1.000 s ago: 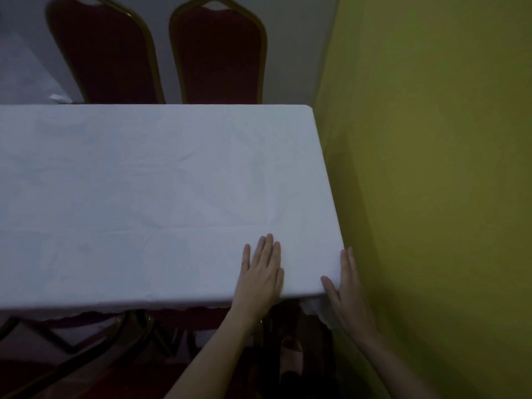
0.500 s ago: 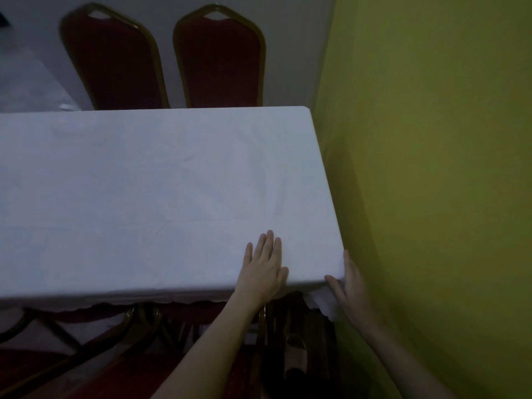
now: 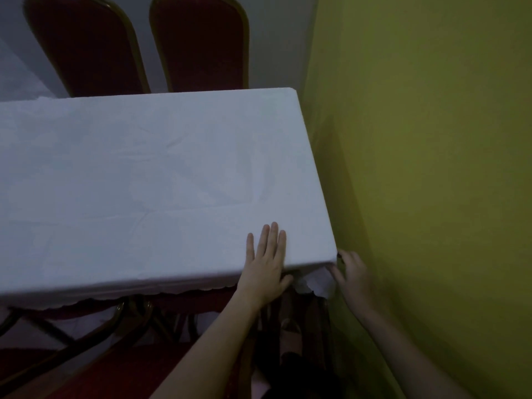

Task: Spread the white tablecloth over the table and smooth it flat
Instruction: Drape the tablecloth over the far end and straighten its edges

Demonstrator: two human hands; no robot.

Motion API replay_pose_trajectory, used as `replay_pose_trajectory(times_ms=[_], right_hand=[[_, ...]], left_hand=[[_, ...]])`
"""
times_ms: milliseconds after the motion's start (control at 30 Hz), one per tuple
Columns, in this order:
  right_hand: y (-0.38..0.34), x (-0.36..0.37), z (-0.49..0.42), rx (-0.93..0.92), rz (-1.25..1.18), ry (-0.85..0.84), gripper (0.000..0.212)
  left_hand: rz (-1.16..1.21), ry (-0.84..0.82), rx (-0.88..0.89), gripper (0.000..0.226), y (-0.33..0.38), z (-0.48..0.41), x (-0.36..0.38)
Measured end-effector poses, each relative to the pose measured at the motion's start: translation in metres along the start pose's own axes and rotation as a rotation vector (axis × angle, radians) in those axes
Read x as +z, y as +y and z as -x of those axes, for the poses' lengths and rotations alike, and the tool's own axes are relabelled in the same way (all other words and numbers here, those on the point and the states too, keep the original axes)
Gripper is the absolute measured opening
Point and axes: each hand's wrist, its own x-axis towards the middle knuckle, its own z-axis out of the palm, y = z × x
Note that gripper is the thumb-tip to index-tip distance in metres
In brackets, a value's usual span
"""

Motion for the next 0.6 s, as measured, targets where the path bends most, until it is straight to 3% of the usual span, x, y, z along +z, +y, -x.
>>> replay_pose_trajectory(times_ms=[233,500,600], right_hand=[[-0.001,0.007,0.001,0.019,0.104,0.036,0.008],[0.014,0.017,0.013,-0.010,0.207,0.046,0.043],[0.018,0.016,0.012,-0.034,0.233,0.007,0.041]], left_hand=[[-0.043,-0.015,-0.015,0.095,0.004,0.001,0.002],[0.000,0.000,-0.088,0.089,0.015,0.003,0.003],[0.064,0.069,-0.090,0.077,0.018,-0.006,-0.001]])
